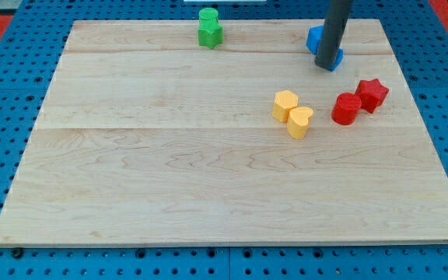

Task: Move your arm left to blue blocks

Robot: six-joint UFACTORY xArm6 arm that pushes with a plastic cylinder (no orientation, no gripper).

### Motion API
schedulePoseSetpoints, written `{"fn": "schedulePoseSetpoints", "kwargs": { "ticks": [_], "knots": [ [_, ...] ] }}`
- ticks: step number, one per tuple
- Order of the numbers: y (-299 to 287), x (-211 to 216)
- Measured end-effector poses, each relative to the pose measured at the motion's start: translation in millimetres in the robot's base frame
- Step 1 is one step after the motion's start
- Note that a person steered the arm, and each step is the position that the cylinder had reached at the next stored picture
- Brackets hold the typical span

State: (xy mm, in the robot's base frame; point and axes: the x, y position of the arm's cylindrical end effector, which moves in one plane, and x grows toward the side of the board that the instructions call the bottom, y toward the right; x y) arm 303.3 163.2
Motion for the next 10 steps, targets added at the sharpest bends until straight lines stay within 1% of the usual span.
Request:
{"fn": "schedulePoseSetpoints", "kwargs": {
  "ticks": [1,2,3,6,10],
  "knots": [
    [0,-2],
    [-5,5],
    [-51,15],
    [-56,10],
    [-65,-14]
  ]
}}
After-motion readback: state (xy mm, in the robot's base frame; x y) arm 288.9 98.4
